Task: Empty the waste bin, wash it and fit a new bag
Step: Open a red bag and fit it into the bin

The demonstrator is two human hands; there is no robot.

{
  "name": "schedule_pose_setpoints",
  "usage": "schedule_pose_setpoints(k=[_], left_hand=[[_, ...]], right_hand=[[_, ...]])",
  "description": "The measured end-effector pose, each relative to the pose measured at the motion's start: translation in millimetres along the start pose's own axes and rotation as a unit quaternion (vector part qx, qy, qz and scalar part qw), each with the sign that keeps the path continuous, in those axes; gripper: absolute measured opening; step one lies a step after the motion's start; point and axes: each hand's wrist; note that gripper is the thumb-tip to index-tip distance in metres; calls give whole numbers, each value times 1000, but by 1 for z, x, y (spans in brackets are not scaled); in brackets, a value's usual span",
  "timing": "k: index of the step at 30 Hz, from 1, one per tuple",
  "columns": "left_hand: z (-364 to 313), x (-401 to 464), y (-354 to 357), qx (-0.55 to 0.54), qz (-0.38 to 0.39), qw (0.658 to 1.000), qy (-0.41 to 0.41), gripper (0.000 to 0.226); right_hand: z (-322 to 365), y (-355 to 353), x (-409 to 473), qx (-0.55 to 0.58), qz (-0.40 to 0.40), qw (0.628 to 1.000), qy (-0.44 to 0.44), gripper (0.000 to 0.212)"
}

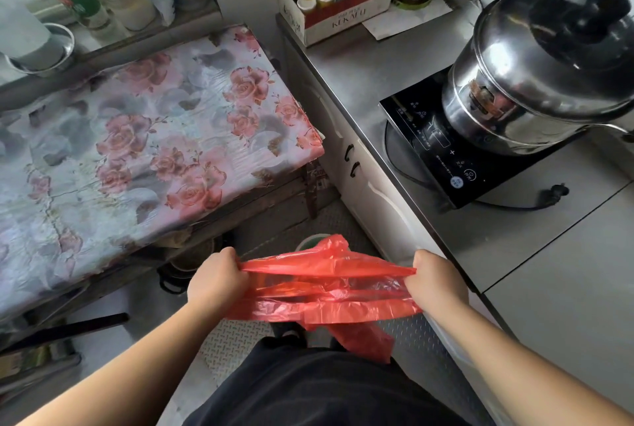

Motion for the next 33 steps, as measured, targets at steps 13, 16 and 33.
schedule_pose_setpoints(k=[13, 16, 33], left_hand=[[-29, -18, 20, -372, 151, 913, -67, 22], [-37, -21, 21, -388, 165, 905, -55, 14], [-25, 5, 34, -143, 215, 966, -5, 45]], right_hand=[[32, 6, -7, 234, 175, 955, -58, 15], [43, 6, -14, 354, 217, 910, 5, 10], [32, 31, -8, 190, 129, 972, -57, 45]])
Point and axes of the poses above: each hand's wrist, its own x-axis towards the middle knuckle, its own y-axis out of the palm, z = x × y, and after that the axes turned 9 degrees about -x, right-handed
